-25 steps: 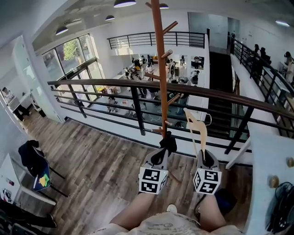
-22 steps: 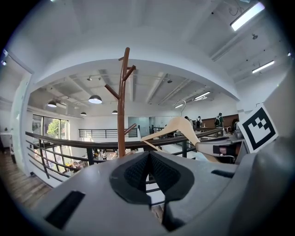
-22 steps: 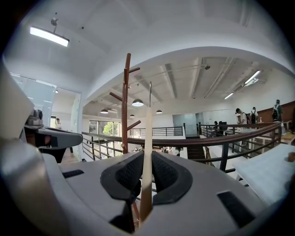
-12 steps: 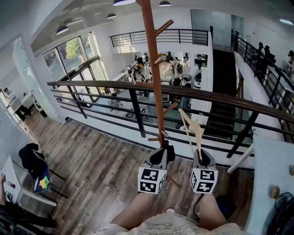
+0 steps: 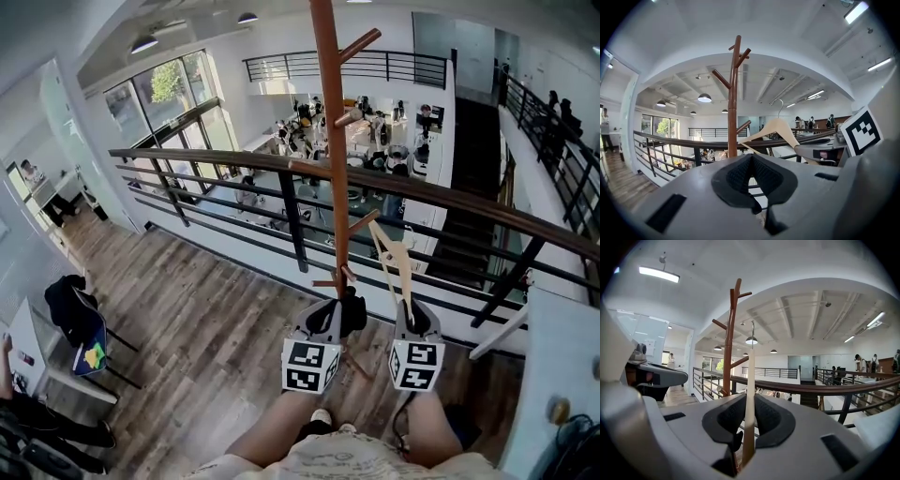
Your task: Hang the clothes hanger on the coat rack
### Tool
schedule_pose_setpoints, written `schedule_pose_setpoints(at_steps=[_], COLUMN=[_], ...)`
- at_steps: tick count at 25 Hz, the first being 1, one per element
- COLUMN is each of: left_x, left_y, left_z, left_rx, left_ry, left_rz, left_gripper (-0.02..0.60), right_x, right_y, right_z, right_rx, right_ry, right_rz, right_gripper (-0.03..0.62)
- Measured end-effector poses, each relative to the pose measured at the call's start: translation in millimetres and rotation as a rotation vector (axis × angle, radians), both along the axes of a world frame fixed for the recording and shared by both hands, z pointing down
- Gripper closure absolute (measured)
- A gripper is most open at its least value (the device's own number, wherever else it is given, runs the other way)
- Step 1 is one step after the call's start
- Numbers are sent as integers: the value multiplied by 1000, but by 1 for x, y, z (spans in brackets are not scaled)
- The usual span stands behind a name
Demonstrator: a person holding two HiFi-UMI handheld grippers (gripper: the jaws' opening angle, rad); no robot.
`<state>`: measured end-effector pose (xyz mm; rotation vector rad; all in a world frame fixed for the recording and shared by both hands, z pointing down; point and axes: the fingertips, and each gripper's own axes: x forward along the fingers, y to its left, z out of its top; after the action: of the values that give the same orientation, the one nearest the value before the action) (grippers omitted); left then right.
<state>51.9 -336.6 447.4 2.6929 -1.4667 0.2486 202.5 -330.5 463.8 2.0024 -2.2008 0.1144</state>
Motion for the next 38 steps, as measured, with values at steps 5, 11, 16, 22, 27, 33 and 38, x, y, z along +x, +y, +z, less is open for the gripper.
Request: schedule_pose_setpoints(at_steps=[5,11,16,22,27,33,38], left_x=[-2,-9,-12,-17,-22,-25,-27], left_y=[-15,-35,-47,-61,-71,-79,-83], left_z=[-3,-4,-2,-6,-5,-7,-4], left_rx=[10,11,10,23,18,12,5], left_ry=[-2,3,4,8,-7,-1,15], left_rz=[7,2,10,12,4,15,20], left_gripper=[584,584,584,584,584,584,584], right_x=[-11,-19,-26,-38,-46,-56,-61], right_y=[-15,-34,-48,-64,-75,-85,-90], right_z=[4,11,17,21,26,34,45], right_rx=[-10,-31,-50,-63,-78,-110,-134], right_ry=[15,28,35,59,69,95,118], right_rz=[-24,-46,-62,-87,-98,-114,-121], right_gripper=[543,543,543,543,543,543,543])
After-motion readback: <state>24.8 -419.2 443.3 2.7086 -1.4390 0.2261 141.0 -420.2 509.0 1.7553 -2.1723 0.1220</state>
